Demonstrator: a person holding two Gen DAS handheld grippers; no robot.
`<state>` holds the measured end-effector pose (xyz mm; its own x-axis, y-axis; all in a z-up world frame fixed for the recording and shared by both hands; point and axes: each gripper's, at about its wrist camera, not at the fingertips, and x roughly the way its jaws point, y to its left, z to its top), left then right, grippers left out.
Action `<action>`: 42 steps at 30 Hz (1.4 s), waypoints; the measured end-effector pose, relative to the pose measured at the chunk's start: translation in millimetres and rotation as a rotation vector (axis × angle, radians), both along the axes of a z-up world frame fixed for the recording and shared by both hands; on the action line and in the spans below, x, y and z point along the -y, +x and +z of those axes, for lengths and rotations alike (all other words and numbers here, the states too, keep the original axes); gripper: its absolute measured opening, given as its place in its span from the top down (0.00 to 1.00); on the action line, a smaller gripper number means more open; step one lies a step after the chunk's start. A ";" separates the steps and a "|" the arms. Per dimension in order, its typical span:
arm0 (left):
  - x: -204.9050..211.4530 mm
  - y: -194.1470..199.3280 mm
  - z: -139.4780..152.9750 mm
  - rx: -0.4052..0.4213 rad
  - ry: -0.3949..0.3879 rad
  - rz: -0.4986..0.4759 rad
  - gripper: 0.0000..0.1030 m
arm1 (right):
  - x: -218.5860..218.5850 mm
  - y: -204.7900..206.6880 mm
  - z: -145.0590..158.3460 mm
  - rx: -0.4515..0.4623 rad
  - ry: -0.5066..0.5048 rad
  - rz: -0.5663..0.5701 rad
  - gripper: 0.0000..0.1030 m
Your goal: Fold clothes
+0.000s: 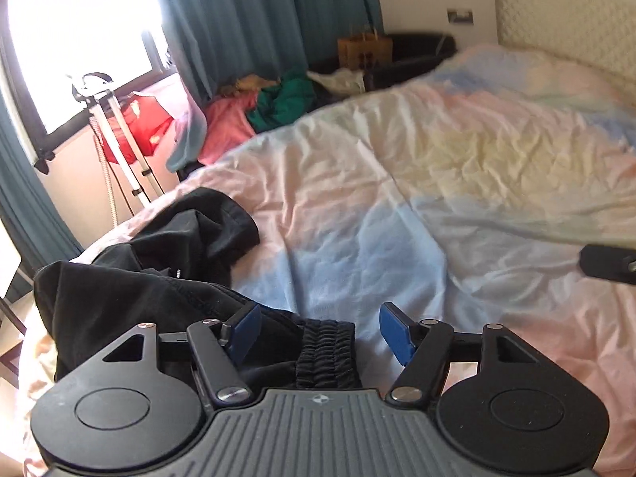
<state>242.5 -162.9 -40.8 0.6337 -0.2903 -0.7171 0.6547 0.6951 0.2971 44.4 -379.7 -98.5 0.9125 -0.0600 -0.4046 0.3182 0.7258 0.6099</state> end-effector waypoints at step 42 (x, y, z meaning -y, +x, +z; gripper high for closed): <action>-516.4 81.6 18.7 0.092 -0.436 1.161 0.84 | -58.4 46.7 -10.5 -0.054 -0.192 0.113 0.00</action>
